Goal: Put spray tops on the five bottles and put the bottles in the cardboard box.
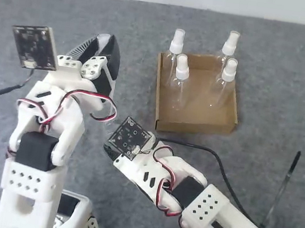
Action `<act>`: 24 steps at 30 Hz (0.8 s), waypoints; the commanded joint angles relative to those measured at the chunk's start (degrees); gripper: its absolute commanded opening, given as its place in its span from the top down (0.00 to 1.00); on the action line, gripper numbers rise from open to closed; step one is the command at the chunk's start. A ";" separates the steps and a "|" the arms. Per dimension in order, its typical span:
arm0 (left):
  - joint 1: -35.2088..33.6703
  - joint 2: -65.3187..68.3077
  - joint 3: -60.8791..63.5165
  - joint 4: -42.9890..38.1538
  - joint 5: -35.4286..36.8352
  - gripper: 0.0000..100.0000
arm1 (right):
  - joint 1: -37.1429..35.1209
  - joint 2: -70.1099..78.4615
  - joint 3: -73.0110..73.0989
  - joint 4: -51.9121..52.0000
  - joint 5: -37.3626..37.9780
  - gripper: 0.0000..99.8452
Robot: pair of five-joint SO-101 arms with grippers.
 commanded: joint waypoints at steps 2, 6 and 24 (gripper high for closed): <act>0.35 0.09 -2.86 0.00 0.53 0.99 | -0.40 -2.51 -0.70 -1.63 -0.35 0.99; 0.00 0.35 -2.24 0.26 0.53 0.99 | -0.22 -2.51 -0.70 -1.63 -0.62 0.99; 6.86 -0.09 -1.54 7.21 -4.75 0.99 | 7.34 -24.92 10.73 -7.52 -0.70 0.99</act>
